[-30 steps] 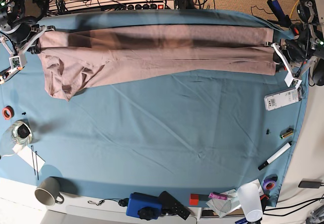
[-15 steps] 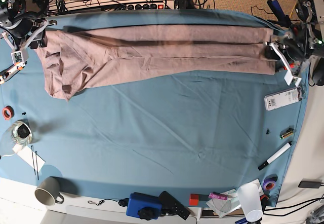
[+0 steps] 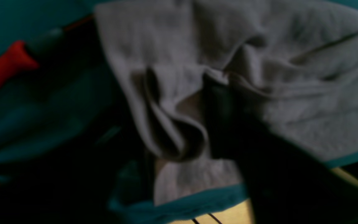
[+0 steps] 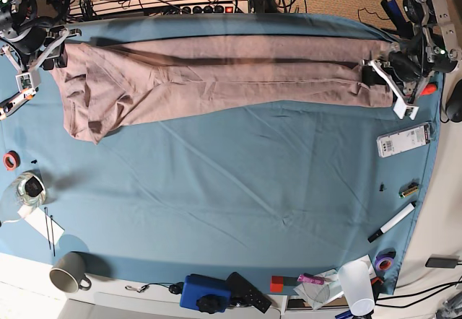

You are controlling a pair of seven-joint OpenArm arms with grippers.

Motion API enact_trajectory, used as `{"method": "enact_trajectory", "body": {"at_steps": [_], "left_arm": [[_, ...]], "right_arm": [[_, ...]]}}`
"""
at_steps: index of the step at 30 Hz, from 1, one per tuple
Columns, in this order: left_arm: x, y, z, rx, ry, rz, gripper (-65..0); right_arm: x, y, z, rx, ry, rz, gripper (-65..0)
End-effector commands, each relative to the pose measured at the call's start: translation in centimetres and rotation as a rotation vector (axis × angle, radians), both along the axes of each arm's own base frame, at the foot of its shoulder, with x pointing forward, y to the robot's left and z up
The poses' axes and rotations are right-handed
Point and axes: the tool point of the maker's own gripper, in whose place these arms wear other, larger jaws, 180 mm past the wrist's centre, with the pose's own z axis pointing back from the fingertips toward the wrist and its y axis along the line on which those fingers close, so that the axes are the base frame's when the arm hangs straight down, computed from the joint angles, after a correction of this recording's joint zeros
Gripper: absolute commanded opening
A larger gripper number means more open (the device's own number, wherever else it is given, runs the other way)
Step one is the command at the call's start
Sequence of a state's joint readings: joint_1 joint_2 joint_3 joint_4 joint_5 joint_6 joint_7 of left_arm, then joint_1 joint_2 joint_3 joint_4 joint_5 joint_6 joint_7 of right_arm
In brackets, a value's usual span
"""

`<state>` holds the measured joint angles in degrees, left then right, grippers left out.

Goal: Fold the T-shirt properly
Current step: 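Pull both grippers apart to stretch the folded shirt lengthwise, then carry the collar end with the left gripper toward the right gripper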

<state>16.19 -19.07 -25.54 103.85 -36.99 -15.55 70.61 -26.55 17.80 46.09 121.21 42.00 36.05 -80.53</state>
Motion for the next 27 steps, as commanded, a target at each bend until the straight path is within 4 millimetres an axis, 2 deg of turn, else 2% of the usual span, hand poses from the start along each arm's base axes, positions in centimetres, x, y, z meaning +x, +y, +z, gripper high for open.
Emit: {"method": "enact_trajectory", "body": {"at_steps": [1,2,3,7,14,20,27], "left_arm": [[-0.6,-0.2,-0.1,-0.006,0.031,-0.011,-52.6],[-0.6,-0.2,-0.1,-0.006,0.029,-0.012,-60.6],[-0.6,-0.2,0.0,-0.004,0.026,-0.013,-65.0],[0.1,-0.2,1.1,0.025,-0.014,-0.028,-65.0],[1.7,-1.7,5.3,0.061,-0.177,-0.107,-65.0],[0.6,-5.1,8.0,-0.015,-0.269,-0.238,-65.0],[-0.4,-9.5,12.5,-0.085,-0.444,-0.346,-65.0]], "right_arm": [[0.6,-0.2,1.0,-0.021,-0.036,0.017,-45.9],[0.6,-0.2,1.0,-0.020,-0.038,0.017,-45.9],[0.6,-0.2,1.0,-0.020,-0.040,0.017,-45.9],[0.9,-0.1,1.3,-0.018,-0.061,0.020,-45.9],[1.5,0.0,1.7,-0.014,-0.097,0.026,-45.9],[1.8,0.1,1.9,-0.011,-0.121,0.029,-46.0],[2.0,0.2,2.1,-0.008,-0.138,0.032,-45.9]]}}
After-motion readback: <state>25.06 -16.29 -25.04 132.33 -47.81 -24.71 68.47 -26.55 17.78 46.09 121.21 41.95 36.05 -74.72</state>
